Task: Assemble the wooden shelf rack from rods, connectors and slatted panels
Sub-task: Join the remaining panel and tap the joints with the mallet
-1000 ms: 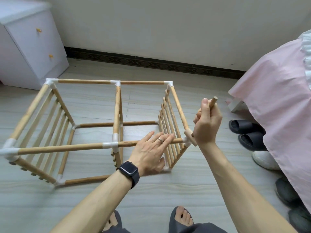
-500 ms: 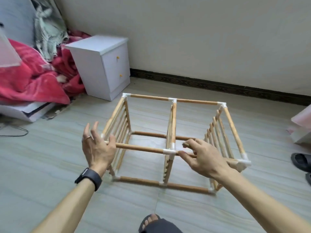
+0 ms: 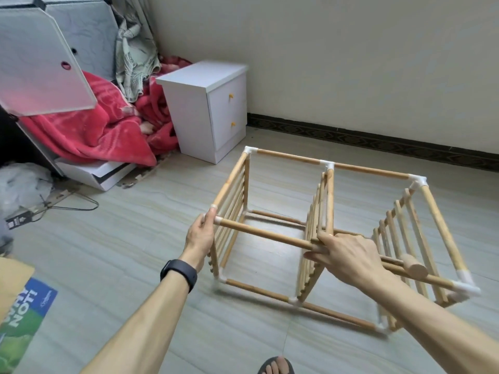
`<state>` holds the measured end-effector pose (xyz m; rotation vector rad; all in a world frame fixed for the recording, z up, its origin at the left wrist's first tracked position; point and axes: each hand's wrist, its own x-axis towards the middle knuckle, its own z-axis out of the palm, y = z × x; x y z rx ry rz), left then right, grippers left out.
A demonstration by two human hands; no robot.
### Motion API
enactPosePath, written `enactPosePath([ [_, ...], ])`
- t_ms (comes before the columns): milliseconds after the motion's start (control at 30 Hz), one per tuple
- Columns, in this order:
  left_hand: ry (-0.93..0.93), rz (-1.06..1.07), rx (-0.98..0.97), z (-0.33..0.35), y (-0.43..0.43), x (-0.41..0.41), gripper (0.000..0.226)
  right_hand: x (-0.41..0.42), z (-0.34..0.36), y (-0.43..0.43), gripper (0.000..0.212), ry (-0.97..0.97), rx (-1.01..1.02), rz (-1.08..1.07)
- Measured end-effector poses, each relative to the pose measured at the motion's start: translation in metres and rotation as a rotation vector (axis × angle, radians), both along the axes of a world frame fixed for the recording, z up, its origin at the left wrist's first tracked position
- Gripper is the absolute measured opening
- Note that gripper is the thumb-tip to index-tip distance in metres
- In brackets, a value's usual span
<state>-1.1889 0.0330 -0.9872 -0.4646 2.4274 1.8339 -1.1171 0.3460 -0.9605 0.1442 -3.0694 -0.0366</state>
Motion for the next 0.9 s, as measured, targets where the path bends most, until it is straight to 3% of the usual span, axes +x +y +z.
enactPosePath([
  [133, 0.205, -0.091, -0.005, 0.076, 0.036, -0.022, 0.041, 0.003, 0.023, 0.024, 0.059, 0.097, -0.141, -0.103],
  [233, 0.402, -0.214, -0.099, 0.152, 0.072, -0.036, 0.046, 0.01, 0.035, 0.041, 0.056, 0.223, -0.409, -0.176],
  [400, 0.624, -0.467, -0.507, 0.231, 0.157, -0.032, 0.053, 0.03, 0.022, 0.06, 0.04, 0.179, -0.824, -0.347],
  [533, 0.703, -0.631, -0.742, 0.223, 0.222, 0.0, 0.049, 0.042, -0.017, 0.066, 0.027, 0.087, -1.017, -0.47],
  [733, 0.846, -0.826, -0.825, 0.174, 0.27, 0.046, 0.045, 0.066, -0.063, 0.078, 0.026, -0.057, -1.028, -0.613],
  [900, 0.88, -0.814, -0.819, 0.156, 0.285, 0.055, 0.046, 0.07, -0.073, 0.086, 0.025, -0.06, -1.066, -0.635],
])
